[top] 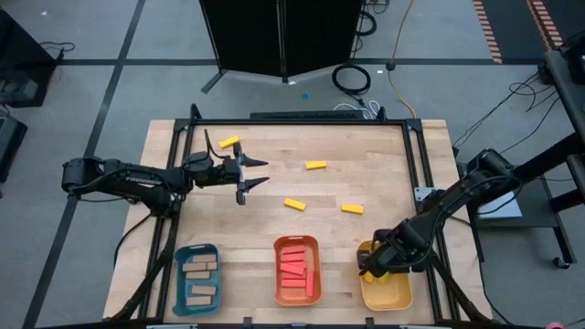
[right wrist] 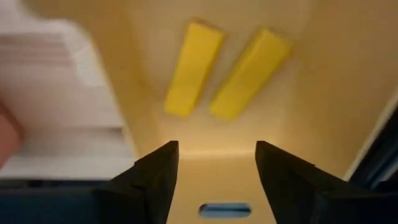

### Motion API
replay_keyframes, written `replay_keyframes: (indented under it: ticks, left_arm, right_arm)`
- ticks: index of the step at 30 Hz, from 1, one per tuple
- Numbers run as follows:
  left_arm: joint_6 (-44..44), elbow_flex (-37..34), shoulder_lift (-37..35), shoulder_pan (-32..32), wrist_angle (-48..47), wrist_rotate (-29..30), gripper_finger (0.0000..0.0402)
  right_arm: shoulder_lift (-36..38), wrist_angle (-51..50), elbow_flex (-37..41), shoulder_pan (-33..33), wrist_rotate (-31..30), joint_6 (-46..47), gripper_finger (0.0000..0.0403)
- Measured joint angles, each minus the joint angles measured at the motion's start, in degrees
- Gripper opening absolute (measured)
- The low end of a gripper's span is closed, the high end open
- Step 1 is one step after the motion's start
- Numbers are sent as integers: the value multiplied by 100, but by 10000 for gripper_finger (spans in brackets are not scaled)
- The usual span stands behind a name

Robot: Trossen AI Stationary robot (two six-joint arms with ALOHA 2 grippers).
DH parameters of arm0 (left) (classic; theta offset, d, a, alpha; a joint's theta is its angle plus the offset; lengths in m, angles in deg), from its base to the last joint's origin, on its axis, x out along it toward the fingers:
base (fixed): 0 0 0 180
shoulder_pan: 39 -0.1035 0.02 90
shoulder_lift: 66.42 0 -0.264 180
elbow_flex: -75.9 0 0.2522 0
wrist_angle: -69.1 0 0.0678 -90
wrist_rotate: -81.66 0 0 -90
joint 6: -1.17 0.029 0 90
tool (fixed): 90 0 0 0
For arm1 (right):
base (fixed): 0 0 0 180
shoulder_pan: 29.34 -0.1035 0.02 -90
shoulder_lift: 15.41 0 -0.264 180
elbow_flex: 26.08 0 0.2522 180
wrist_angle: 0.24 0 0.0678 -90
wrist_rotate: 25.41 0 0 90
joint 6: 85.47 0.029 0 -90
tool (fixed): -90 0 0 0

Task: Sort blocks
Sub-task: Put the top middle yellow block into the yellow bin

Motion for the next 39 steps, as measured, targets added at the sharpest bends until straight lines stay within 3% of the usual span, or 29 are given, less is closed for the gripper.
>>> replay_keyframes:
  ticks: [13, 18, 23, 28, 35, 39]
  left_arm:
    - [7, 2, 1, -2, -7, 0, 210]
    - [94, 0, -1, -4, -30, 0, 210]
    - [188, 0, 1, -94, -196, 42, 210]
    - [153, 0, 0, -220, -349, 61, 210]
    - [155, -2, -1, -229, -406, 61, 210]
    - [153, -2, 1, -229, -389, 61, 210]
  right_arm:
    - [557, 299, 0, 310, 52, -280, 216]
    - [723, 53, 0, 660, -778, -913, 215]
    - [694, -496, 0, 1110, -2076, -2649, 215]
    - [665, -796, 0, 1649, -3342, -5233, 215]
    - [498, -240, 2, 2443, -3735, -8882, 215]
    - [284, 1031, 2, 3115, -4159, -10529, 215]
